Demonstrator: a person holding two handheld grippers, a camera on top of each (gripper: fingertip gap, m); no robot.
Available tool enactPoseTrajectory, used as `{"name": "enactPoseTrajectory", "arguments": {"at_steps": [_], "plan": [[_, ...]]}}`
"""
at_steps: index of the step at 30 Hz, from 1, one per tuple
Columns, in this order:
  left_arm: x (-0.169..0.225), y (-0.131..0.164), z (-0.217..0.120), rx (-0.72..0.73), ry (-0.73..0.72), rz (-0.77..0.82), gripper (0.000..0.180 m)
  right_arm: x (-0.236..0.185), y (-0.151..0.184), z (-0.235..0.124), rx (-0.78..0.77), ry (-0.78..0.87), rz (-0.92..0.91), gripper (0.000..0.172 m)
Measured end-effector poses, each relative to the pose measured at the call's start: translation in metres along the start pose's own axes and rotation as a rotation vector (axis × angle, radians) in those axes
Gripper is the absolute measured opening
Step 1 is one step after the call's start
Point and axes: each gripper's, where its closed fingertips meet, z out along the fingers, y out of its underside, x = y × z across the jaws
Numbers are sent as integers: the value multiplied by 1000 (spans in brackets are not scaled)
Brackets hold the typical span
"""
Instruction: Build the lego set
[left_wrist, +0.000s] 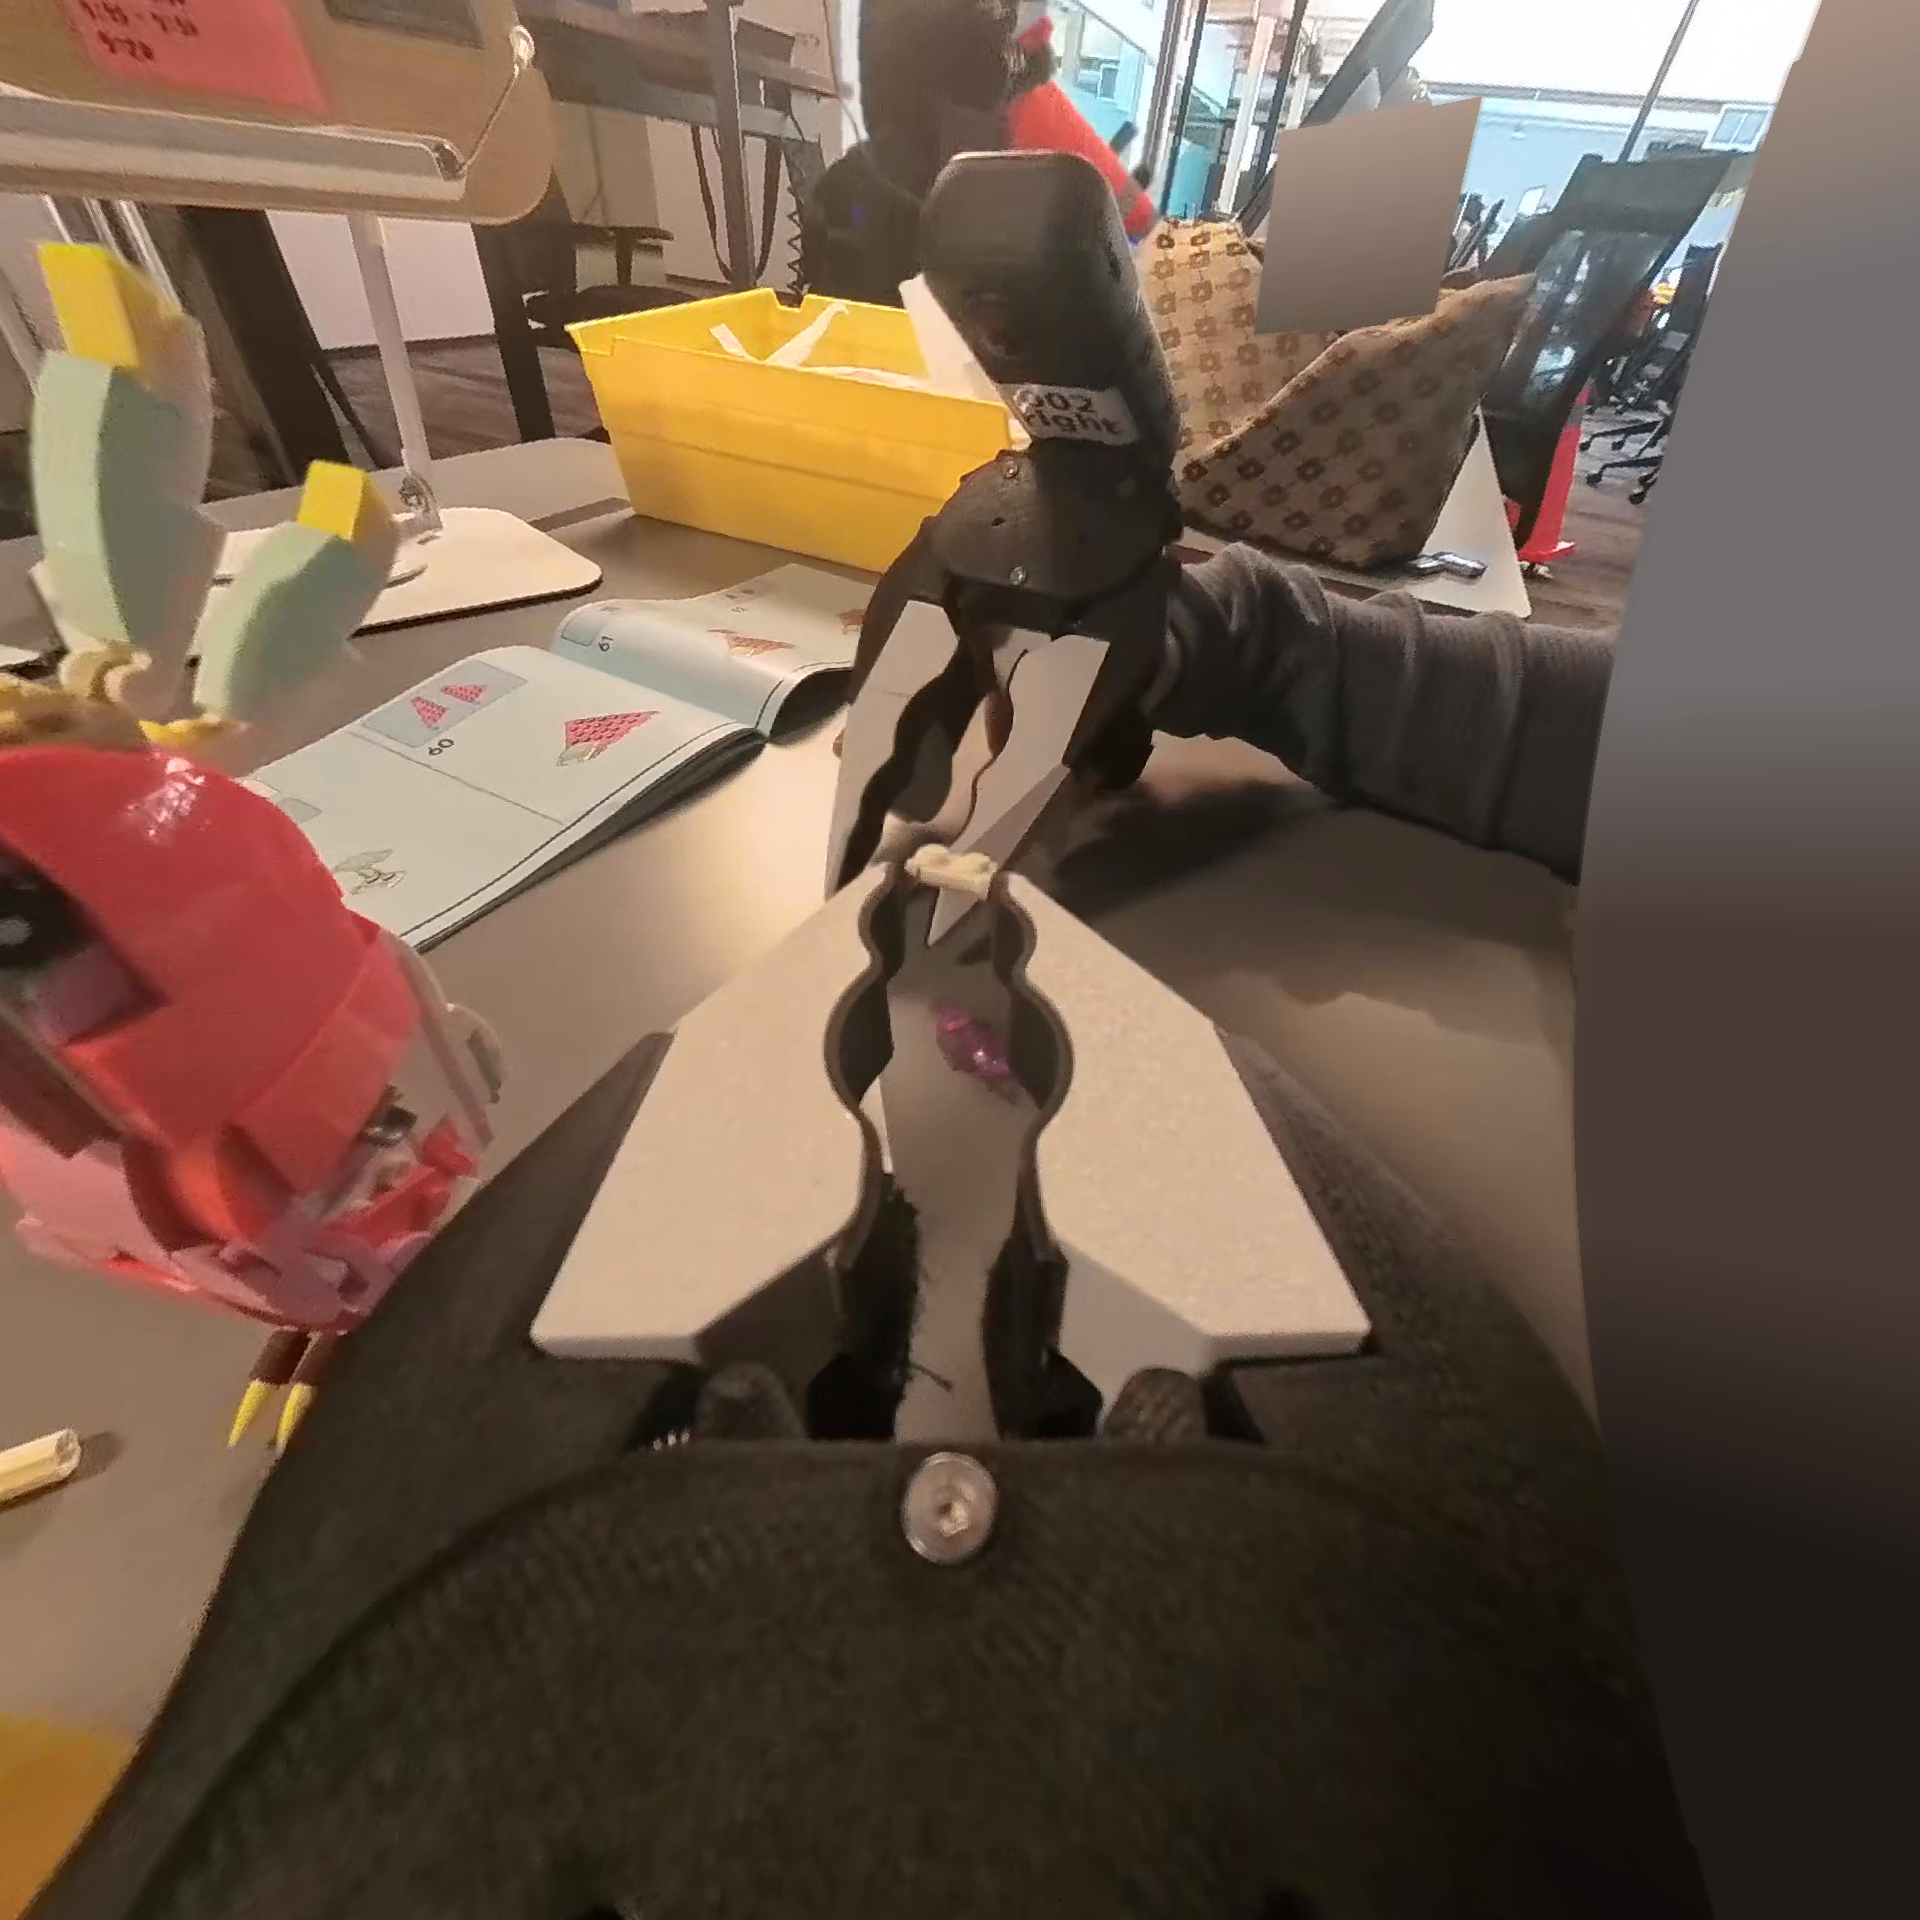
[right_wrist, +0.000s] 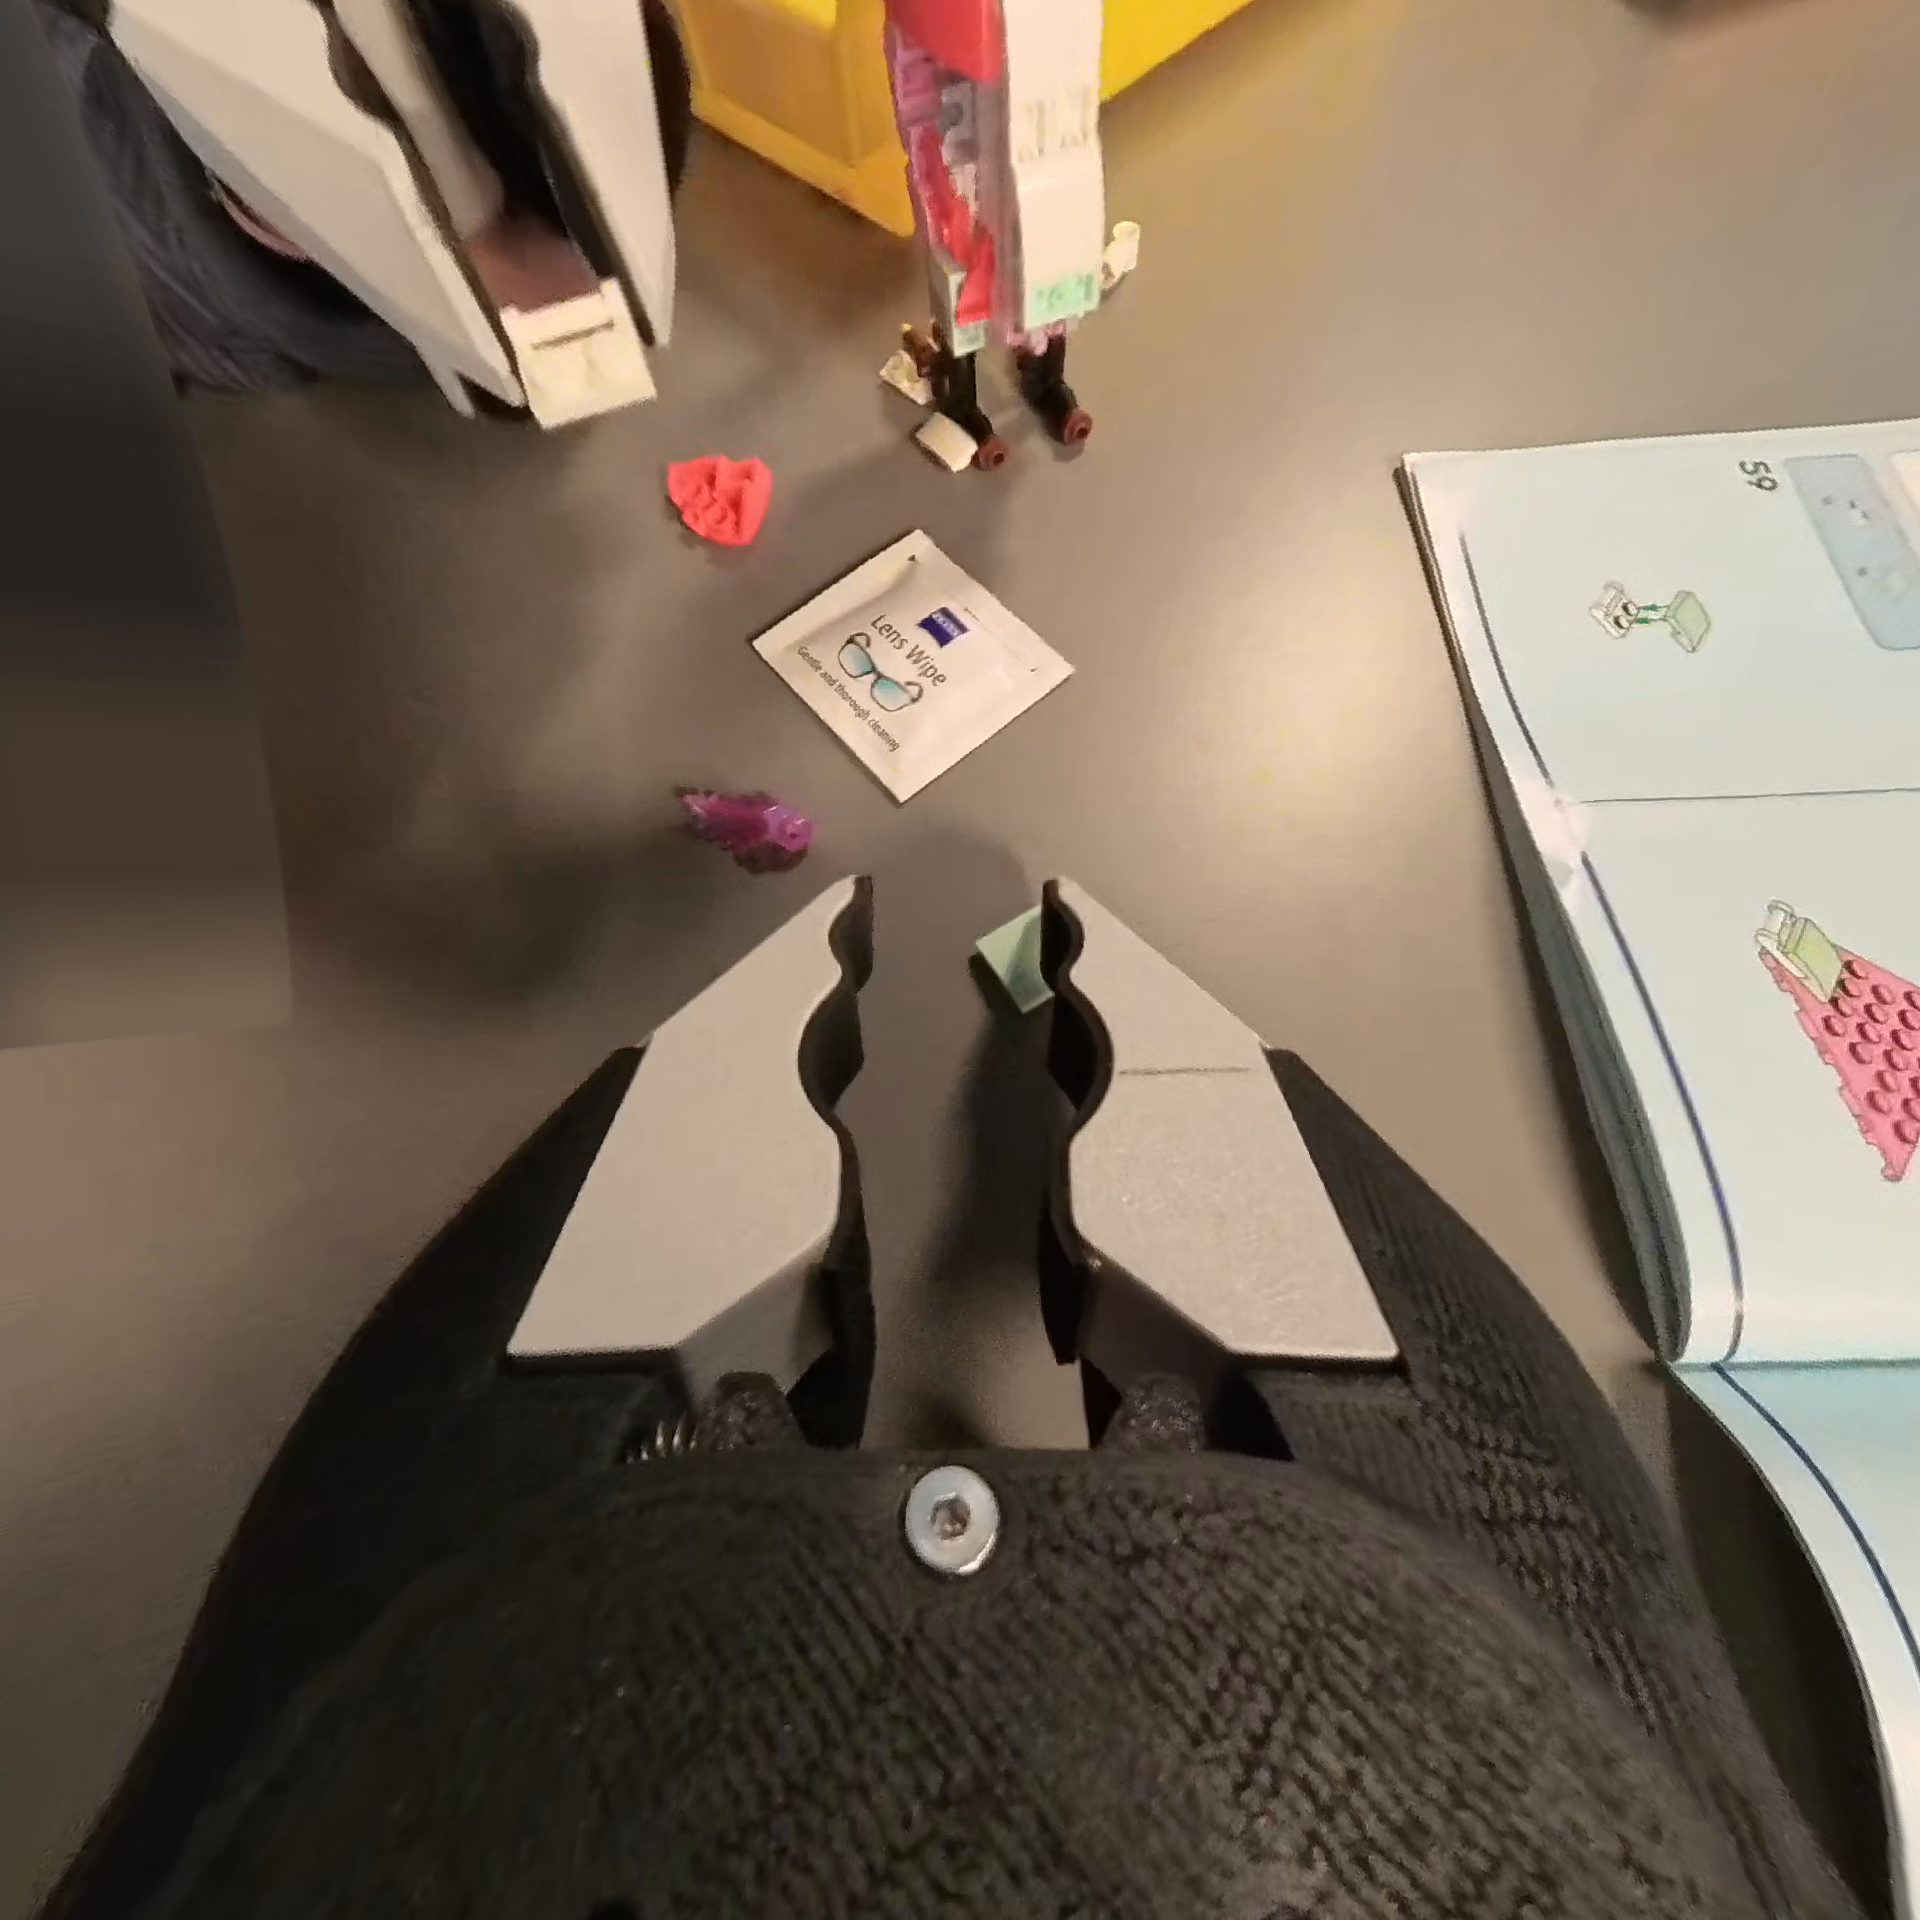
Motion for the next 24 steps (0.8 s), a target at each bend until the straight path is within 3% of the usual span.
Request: {"name": "enactPoseTrajectory", "arguments": {"at_steps": [5,24], "plan": [[6,-3,1,26,57,-58,14,-2,7,4,-54,35,-70,32],[7,0,2,5,63,-57,14,13,20,-21,-34,105,24,29]]}}
